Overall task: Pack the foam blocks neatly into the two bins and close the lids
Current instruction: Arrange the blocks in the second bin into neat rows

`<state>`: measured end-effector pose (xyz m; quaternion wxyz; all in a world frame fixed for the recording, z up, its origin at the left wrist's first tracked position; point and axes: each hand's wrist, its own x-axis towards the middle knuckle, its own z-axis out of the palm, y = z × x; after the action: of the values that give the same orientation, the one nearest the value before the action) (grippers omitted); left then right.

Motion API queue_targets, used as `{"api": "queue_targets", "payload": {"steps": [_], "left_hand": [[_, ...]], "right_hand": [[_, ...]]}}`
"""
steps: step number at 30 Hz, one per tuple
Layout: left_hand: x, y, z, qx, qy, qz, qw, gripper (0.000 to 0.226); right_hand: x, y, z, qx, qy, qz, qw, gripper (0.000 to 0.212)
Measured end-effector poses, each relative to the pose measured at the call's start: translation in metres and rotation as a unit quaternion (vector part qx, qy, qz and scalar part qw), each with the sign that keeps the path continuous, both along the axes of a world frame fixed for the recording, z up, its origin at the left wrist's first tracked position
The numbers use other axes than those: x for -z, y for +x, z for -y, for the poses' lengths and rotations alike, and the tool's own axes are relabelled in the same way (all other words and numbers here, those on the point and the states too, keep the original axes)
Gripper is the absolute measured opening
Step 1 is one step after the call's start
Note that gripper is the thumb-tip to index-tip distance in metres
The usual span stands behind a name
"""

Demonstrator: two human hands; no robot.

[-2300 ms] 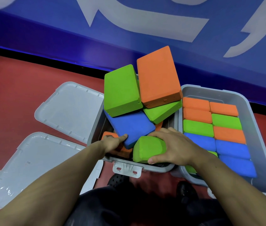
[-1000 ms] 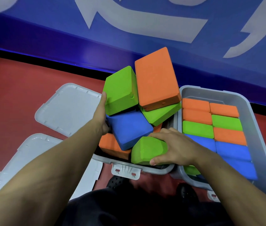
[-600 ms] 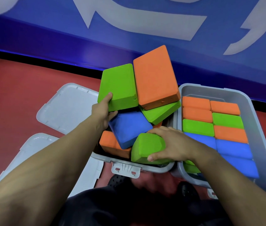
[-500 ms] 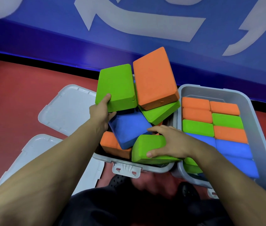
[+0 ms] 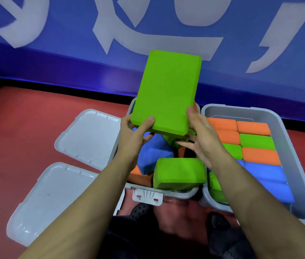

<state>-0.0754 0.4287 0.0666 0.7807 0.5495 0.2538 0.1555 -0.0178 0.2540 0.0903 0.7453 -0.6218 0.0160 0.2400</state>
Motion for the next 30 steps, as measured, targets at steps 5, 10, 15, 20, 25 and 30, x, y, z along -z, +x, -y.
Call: {"api": "queue_targets", "payload": {"steps": [5,10,15,20,25,30], "left_hand": [[0.006,0.002,0.016,0.090,0.026,0.000,0.996,0.060],[0.016,-0.006,0.010,0.282,0.219,-0.209,0.910,0.119],[0.029,-0.016,0.022,0.490,0.460,-0.230,0.704,0.129],[0.040,-0.008,0.041,0.521,0.584,-0.196,0.591,0.112],[0.039,-0.002,0.035,0.501,0.609,-0.157,0.594,0.092],[0.019,0.001,0.027,0.507,0.588,-0.148,0.612,0.091]], "right_hand": [[0.004,0.004,0.016,0.047,0.003,0.015,0.999,0.026],[0.005,0.022,0.036,0.144,-0.014,0.014,0.989,0.042],[0.003,0.026,0.040,0.169,-0.006,-0.006,0.986,0.039],[0.007,0.022,0.035,0.138,-0.042,0.017,0.989,0.037],[0.009,0.020,0.035,0.115,-0.062,0.050,0.990,0.011],[0.016,0.027,0.037,0.116,-0.074,0.069,0.988,0.027]]}}
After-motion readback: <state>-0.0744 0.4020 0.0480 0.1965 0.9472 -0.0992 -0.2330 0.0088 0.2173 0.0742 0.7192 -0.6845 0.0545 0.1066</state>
